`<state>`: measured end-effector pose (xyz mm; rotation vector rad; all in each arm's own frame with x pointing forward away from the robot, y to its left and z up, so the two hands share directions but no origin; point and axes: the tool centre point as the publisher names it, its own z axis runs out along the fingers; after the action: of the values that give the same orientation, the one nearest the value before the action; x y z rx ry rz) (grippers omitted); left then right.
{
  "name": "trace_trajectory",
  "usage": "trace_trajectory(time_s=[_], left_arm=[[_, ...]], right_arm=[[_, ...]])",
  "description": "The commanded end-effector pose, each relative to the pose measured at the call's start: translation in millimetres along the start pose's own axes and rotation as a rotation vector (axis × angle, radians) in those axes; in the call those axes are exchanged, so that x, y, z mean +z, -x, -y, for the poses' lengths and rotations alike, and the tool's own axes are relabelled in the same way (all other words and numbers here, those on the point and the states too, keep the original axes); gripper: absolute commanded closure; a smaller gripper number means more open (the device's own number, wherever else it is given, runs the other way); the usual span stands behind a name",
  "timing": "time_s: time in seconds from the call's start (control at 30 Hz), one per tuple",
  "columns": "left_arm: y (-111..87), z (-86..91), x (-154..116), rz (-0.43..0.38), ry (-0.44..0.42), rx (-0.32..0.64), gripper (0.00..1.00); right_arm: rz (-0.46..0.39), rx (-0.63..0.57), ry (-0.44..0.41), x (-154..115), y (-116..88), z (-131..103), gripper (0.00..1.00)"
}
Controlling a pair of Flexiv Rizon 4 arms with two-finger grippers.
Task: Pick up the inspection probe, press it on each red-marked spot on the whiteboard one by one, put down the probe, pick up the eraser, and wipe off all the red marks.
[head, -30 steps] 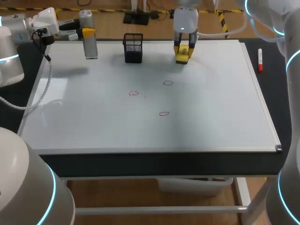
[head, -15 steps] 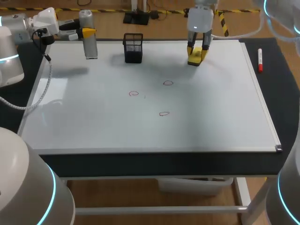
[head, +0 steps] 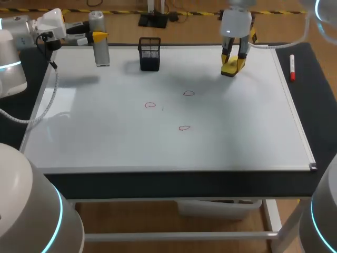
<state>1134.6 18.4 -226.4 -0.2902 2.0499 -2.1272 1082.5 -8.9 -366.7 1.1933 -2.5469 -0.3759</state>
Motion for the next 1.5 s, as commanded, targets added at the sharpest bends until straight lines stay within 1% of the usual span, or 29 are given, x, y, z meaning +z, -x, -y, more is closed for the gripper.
trace_trajectory(time_s=[0.03, 0.2, 0.33, 0.5, 0.53, 0.6, 0.63, 0.67, 0.7, 1.5], left_arm=[[-1.7, 1.4, 0.1, 0.004, 0.0, 0.002, 1.0], [-1.7, 1.4, 0.1, 0.004, 0.0, 0.002, 1.0], [-1.7, 1.4, 0.1, 0.004, 0.0, 0.002, 1.0], [-1.7, 1.4, 0.1, 0.004, 0.0, 0.002, 1.0], [-1.7, 1.4, 0.1, 0.004, 0.0, 0.002, 1.0], [-1.7, 1.4, 0.1, 0.004, 0.0, 0.002, 1.0], [-1.7, 1.4, 0.1, 0.004, 0.0, 0.002, 1.0], [-1.7, 1.4, 0.1, 0.004, 0.0, 0.002, 1.0], [-1.7, 1.4, 0.1, 0.004, 0.0, 0.002, 1.0], [-1.7, 1.4, 0.1, 0.004, 0.0, 0.002, 1.0]], right_arm=[[0.041, 0.023, -0.384, 1.2, -17.5, -7.8, 1.0], [0.004, 0.076, -0.423, 2.9, -22.1, -7.1, 1.0], [0.008, 0.102, -0.435, 3.2, -26.2, -5.3, 1.0], [0.016, 0.113, -0.429, 2.8, -27.8, -3.7, 1.0], [0.035, 0.113, -0.413, 3.0, -28.0, -2.8, 1.0], [0.033, 0.123, -0.403, 2.6, -28.6, -1.4, 1.0], [0.055, 0.119, -0.388, 2.9, -28.1, -0.5, 1.0], [0.059, 0.12, -0.382, 2.6, -28.3, -0.1, 1.0], [0.051, 0.133, -0.383, 2.2, -28.7, 0.6, 1.0], [0.051, 0.133, -0.383, 2.2, -28.7, 0.6, 1.0]])
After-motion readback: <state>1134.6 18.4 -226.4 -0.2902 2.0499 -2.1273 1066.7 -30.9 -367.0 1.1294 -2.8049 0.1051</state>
